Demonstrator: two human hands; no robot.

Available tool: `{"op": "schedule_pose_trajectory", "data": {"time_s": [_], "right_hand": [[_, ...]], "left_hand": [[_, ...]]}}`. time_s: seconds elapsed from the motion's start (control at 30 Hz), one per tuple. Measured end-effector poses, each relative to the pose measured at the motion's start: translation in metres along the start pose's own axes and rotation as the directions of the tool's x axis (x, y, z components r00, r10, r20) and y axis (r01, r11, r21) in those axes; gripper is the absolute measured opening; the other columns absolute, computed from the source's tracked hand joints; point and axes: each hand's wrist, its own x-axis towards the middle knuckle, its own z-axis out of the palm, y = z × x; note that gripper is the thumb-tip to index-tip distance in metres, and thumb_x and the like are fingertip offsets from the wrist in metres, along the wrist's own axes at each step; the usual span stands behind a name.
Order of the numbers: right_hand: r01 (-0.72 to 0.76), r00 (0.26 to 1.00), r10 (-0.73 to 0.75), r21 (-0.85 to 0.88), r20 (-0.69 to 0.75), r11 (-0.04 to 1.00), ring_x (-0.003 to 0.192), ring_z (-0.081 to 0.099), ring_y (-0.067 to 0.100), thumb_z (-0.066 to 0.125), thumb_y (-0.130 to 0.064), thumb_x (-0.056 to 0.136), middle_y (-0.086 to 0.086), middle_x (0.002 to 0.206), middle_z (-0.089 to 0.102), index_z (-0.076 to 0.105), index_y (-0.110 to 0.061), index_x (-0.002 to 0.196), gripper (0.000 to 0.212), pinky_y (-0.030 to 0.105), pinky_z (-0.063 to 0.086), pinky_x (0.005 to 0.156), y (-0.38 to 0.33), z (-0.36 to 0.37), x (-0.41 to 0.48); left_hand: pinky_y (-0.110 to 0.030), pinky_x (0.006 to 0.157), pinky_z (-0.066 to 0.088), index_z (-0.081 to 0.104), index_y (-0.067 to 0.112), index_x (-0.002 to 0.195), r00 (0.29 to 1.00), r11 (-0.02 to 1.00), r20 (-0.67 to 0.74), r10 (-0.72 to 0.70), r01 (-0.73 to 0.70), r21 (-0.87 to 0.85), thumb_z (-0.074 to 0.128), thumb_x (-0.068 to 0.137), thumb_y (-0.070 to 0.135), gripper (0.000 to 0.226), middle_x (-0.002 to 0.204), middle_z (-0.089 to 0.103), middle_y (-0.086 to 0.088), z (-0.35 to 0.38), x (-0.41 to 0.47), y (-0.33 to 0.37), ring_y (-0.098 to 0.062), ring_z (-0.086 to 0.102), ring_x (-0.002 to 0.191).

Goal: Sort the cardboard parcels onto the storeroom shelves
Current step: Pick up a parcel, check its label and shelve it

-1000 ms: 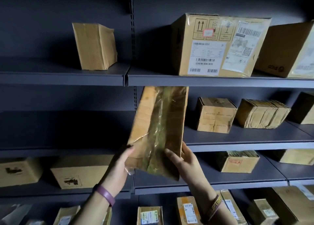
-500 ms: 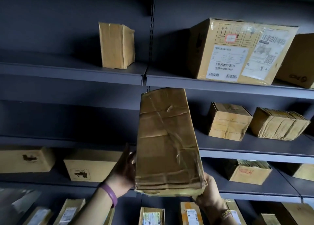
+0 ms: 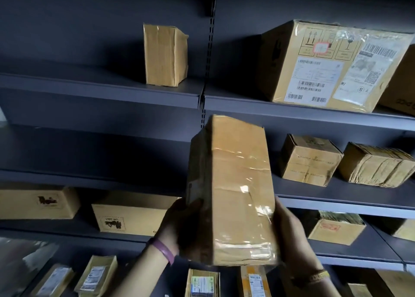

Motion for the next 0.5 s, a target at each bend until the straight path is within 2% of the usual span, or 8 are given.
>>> {"op": "schedule_pose_trajectory", "data": {"time_s": [0.07,0.1,0.13,0.2,0.27,0.3,0.4,0.5], "right_hand": [[-0.011,0.998,0.012,0.004,-0.057,1.000,0.099,0.068,0.015,0.055,-0.066,0.077,-0.005,0.105,0.074,0.075,-0.031,0.102,0.047,0.034,0.048,0.082,-0.009,-0.006,0.000],[0.001,0.998,-0.002,-0.023,-0.056,1.000,0.096,0.066,0.012,0.053,-0.070,0.071,-0.008,0.102,0.074,0.073,-0.033,0.102,0.052,0.034,0.047,0.080,-0.009,-0.009,0.001],[0.018,0.999,-0.020,-0.062,-0.031,0.998,0.095,0.066,0.008,0.052,-0.073,0.068,-0.013,0.100,0.074,0.071,-0.039,0.103,0.053,0.037,0.048,0.082,-0.009,-0.009,0.001],[0.065,0.997,-0.061,-0.101,0.036,0.993,0.115,0.058,0.004,0.055,-0.077,0.064,-0.024,0.115,0.065,0.060,-0.051,0.118,0.061,0.045,0.044,0.099,-0.010,-0.004,-0.003],[0.088,0.994,-0.081,-0.083,0.077,0.993,0.136,0.040,0.007,0.063,-0.082,0.059,-0.022,0.141,0.048,0.041,-0.045,0.141,0.093,0.048,0.030,0.116,-0.010,0.003,-0.006],[0.095,0.993,-0.088,-0.080,0.083,0.992,0.140,0.035,0.008,0.063,-0.081,0.061,-0.018,0.149,0.041,0.037,-0.041,0.146,0.098,0.050,0.027,0.118,-0.011,0.005,-0.006],[0.135,0.989,-0.130,-0.072,0.075,0.988,0.135,0.046,0.013,0.047,-0.061,0.089,-0.007,0.147,0.049,0.047,-0.037,0.142,0.058,0.051,0.036,0.112,-0.012,0.008,-0.007],[0.119,0.992,-0.117,-0.056,0.048,0.991,0.124,0.058,0.016,0.038,-0.052,0.098,-0.005,0.130,0.064,0.060,-0.037,0.129,0.041,0.052,0.043,0.105,-0.011,0.011,-0.006]], "left_hand": [[-0.040,0.080,0.055,0.062,0.018,0.115,0.996,0.998,-0.088,-0.035,0.030,-0.061,0.087,0.055,0.047,0.071,0.103,0.071,-0.007,0.009,0.000,-0.004,-0.027,0.068,0.094],[-0.040,0.087,0.051,0.057,0.019,0.121,0.991,0.996,-0.130,-0.031,0.020,-0.083,0.086,0.062,0.037,0.068,0.109,0.067,-0.004,0.013,-0.001,-0.004,-0.024,0.063,0.099],[-0.035,0.087,0.047,0.052,0.020,0.124,0.987,0.998,-0.158,0.008,-0.017,-0.054,0.083,0.067,0.026,0.065,0.111,0.064,0.000,0.018,-0.005,-0.001,-0.019,0.060,0.099],[-0.016,0.074,0.046,0.048,0.017,0.121,0.979,0.991,-0.157,0.133,-0.128,0.040,0.082,0.070,0.012,0.062,0.109,0.062,0.000,0.028,-0.007,0.003,-0.010,0.059,0.092],[-0.007,0.061,0.047,0.042,0.009,0.116,0.971,0.973,-0.090,0.221,-0.214,0.086,0.080,0.071,0.003,0.058,0.104,0.063,-0.005,0.035,-0.009,0.009,-0.005,0.059,0.084],[-0.006,0.060,0.047,0.041,0.004,0.114,0.965,0.962,-0.057,0.257,-0.250,0.109,0.077,0.073,0.001,0.055,0.102,0.062,-0.007,0.036,-0.008,0.011,-0.004,0.060,0.081],[-0.006,0.060,0.043,0.050,0.010,0.098,0.953,0.933,0.005,0.303,-0.297,0.202,0.070,0.083,0.023,0.027,0.090,0.060,0.000,0.029,-0.011,0.023,0.007,0.058,0.071],[-0.026,0.073,0.049,0.056,0.021,0.092,0.982,0.970,0.025,0.186,-0.188,0.153,0.051,0.084,0.059,0.039,0.092,0.069,0.000,0.016,-0.007,0.020,-0.012,0.066,0.085]]}}
